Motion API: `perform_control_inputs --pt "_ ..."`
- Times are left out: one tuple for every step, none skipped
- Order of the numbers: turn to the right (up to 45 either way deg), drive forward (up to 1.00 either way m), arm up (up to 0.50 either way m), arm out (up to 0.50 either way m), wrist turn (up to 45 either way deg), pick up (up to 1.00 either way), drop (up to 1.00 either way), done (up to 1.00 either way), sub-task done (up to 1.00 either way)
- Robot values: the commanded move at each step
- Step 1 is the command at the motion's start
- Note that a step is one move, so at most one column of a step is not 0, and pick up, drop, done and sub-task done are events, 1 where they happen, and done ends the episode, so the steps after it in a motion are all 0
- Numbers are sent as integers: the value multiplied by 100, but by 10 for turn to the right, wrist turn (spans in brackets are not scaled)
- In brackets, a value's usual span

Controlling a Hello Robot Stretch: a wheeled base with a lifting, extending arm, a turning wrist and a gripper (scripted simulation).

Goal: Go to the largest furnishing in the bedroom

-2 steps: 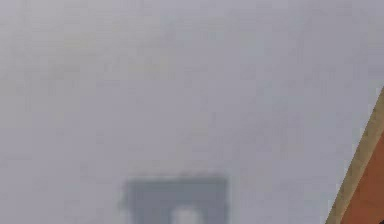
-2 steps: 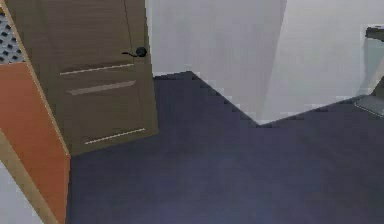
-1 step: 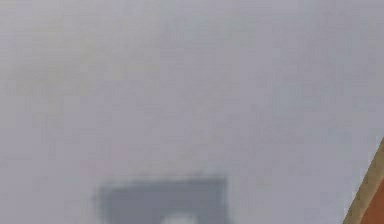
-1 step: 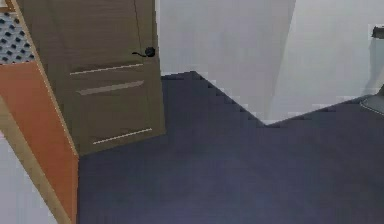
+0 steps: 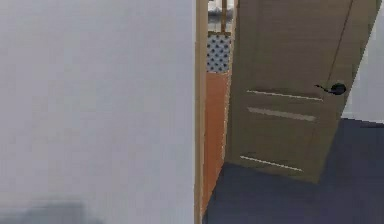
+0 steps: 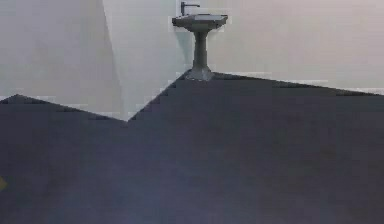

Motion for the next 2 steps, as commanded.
perform_control_inputs --pt "450 0 0 0 0 0 0 0 0" --pt "450 0 0 0 0 0 0 0 0"
